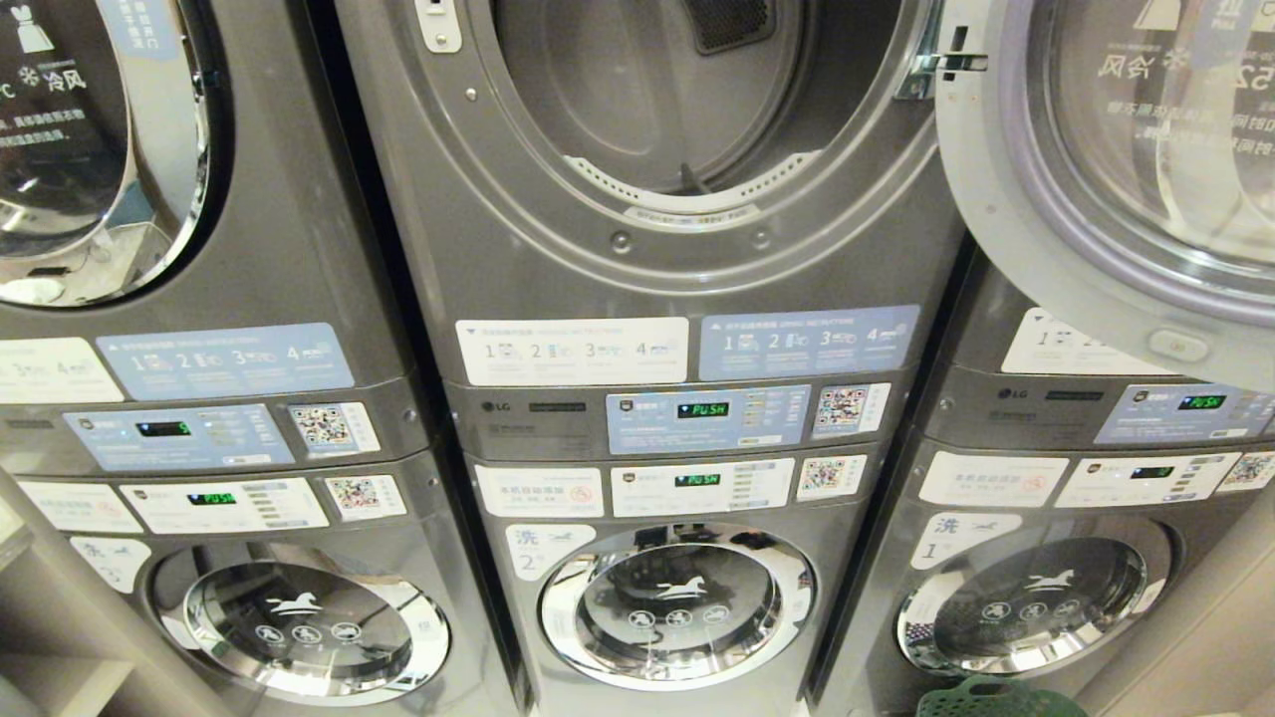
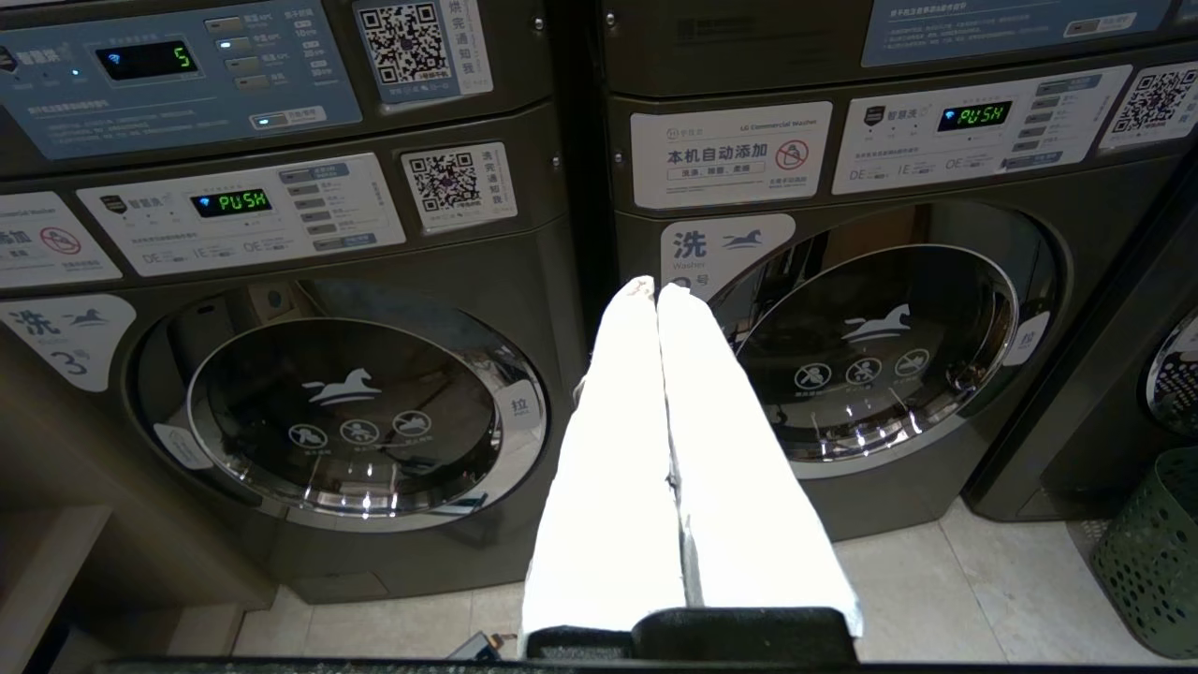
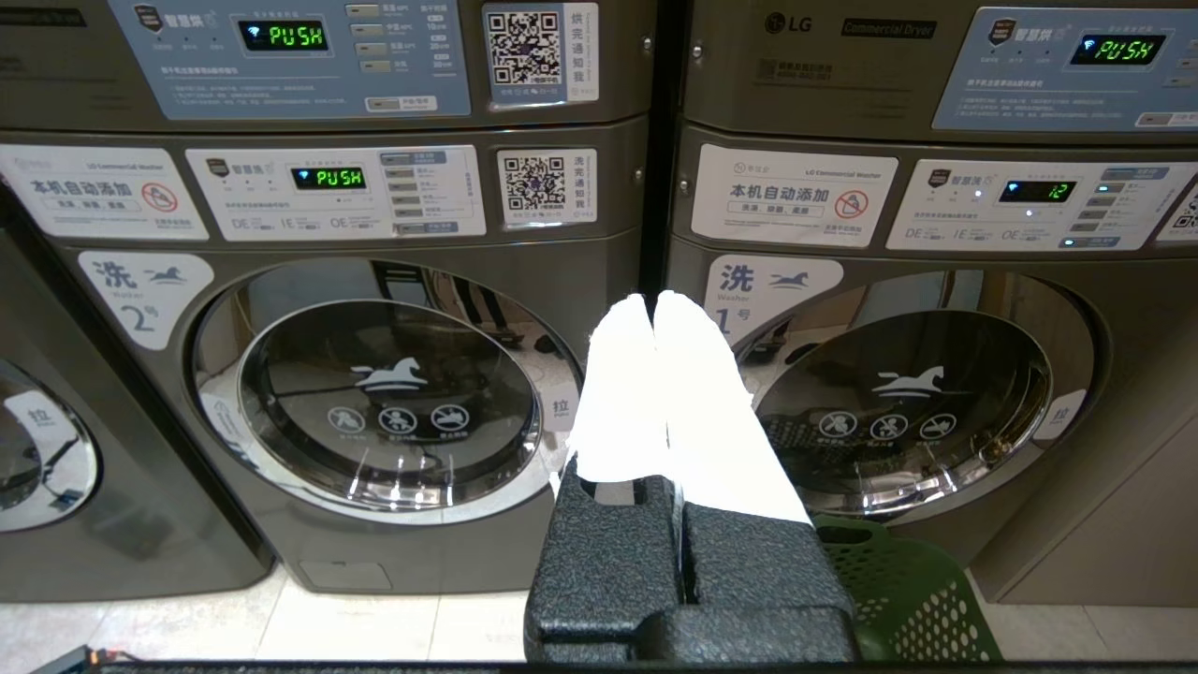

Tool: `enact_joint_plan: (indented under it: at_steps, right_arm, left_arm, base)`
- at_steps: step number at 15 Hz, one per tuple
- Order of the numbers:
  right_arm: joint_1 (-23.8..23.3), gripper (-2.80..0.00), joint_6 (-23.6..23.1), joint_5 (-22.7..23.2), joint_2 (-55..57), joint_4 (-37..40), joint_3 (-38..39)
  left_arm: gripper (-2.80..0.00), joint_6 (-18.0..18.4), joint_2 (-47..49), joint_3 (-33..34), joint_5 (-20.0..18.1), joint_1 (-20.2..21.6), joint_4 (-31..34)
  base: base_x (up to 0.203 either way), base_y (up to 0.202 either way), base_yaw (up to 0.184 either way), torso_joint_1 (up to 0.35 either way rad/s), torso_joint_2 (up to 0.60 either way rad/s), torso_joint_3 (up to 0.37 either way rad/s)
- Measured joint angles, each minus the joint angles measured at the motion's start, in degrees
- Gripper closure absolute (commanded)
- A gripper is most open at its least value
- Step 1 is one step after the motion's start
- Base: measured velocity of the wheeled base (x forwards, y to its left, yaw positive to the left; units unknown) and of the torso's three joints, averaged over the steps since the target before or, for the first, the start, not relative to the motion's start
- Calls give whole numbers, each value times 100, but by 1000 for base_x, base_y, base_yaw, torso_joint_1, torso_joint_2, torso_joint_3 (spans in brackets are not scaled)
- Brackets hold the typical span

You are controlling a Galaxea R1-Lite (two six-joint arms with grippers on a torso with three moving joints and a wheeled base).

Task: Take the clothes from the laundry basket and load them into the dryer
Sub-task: Take the clothes out of the basket

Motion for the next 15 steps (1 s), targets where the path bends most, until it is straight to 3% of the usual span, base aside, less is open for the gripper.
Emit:
enact_joint_plan:
  at_steps: [7, 15]
  right_arm:
    - [0, 0, -12, -5, 0, 0, 0]
    - [0, 0, -15, -7, 0, 0, 0]
  left_arm:
    - [0, -90, 0, -6, 13, 0, -6]
    - [0, -102, 0, 2, 35, 0, -5]
  base:
    - [-158, 0, -1, -1, 7, 0]
    - [0, 0, 0, 4, 0, 0]
